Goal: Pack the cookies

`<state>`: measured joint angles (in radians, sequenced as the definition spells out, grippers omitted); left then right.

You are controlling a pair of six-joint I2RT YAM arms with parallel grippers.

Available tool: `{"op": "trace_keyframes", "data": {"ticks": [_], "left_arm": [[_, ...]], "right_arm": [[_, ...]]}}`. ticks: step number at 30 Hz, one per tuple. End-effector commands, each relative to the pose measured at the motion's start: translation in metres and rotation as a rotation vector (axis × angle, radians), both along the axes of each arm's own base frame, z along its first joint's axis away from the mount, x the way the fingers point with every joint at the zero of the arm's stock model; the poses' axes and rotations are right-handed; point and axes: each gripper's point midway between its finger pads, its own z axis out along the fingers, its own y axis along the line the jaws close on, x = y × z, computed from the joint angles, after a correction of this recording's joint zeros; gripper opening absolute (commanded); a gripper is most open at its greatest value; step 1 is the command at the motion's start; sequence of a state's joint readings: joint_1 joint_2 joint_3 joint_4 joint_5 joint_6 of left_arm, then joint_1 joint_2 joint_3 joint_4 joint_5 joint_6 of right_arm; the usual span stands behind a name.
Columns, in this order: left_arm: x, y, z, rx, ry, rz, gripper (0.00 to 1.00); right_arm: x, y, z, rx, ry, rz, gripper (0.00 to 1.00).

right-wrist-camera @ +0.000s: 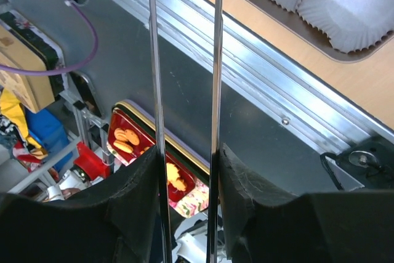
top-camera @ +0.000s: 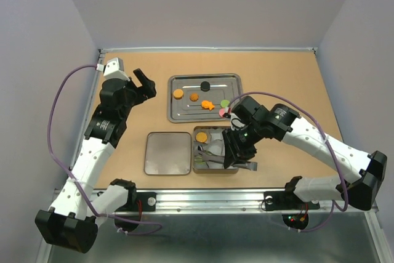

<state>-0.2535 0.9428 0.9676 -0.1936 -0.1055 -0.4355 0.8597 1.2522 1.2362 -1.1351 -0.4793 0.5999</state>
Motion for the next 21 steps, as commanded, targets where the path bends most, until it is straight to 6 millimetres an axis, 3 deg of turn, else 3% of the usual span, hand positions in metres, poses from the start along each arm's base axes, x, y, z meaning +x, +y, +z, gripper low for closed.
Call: {"op": "trace_keyframes", "data": {"ticks": [1,8,21], "left_arm": [[-0.007,0.002,0.006,-0.011,-0.035,0.0,0.98],[-0.007,0.003,0.005,0.0,-0.034,-0.002,0.98],[-0.007,0.001,0.005,0.006,-0.035,-0.016,0.98]], "right_arm": [[-0.004,0.006,-0.003,0.024,-0.015,0.011,0.43],[-0.012,0.01,-0.01,0.019,0.005,0.02,0.45],[0.002,0.018,-0.016,-0.013,-0.033,-0.007,0.53]]}}
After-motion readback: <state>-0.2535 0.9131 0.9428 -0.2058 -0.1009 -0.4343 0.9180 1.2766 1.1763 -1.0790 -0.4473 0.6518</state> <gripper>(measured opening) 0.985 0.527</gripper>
